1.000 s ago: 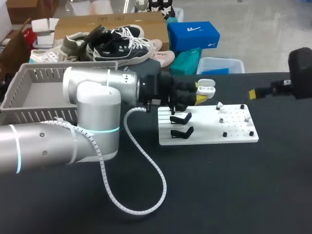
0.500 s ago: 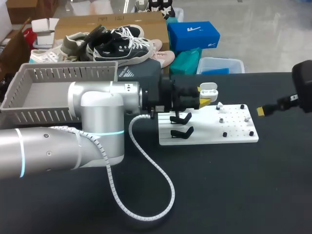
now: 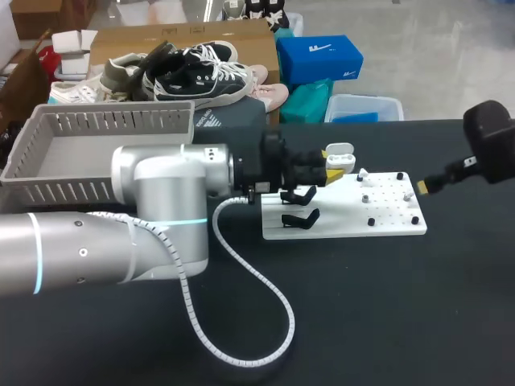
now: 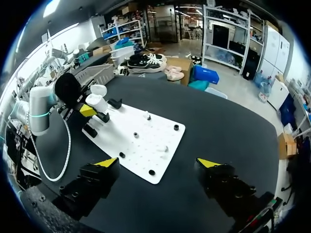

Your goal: Pick up each earbud case from the left stands, insert the matching earbuds, close the lid, and place the case in the box.

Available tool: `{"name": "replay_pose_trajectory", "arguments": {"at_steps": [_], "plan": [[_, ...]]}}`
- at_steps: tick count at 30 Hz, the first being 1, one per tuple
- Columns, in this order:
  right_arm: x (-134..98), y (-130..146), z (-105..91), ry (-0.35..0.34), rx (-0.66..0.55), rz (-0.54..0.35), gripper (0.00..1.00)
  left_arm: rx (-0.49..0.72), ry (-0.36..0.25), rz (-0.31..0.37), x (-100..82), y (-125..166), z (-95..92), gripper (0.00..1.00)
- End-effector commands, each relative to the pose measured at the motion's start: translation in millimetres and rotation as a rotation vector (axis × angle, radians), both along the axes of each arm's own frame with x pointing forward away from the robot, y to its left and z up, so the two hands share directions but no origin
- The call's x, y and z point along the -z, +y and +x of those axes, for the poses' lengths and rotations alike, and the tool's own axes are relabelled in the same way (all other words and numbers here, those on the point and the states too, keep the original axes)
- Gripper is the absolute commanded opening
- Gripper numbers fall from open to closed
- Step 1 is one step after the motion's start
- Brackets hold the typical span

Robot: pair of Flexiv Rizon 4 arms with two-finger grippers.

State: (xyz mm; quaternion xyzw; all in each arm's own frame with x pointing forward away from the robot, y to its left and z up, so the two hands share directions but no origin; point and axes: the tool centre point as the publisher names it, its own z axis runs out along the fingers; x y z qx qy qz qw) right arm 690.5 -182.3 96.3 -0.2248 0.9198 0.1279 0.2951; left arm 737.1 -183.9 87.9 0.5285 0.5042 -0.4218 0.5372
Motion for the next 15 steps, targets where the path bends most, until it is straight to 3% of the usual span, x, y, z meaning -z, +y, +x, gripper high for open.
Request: {"name": "replay_pose_trajectory", "arguments": {"at_steps": [1, 15], "plan": [[11, 5, 3.6, -0.029, 0.047, -0.059, 1.00, -0.010, 0.002, -0.002, -1.0, 0, -2.9, 0.00], [34, 9, 12.7, -0.005, 0.061, -0.134, 1.00, -0.020, 0.011, -0.028, 2.1, 6, -4.1, 0.00]]}}
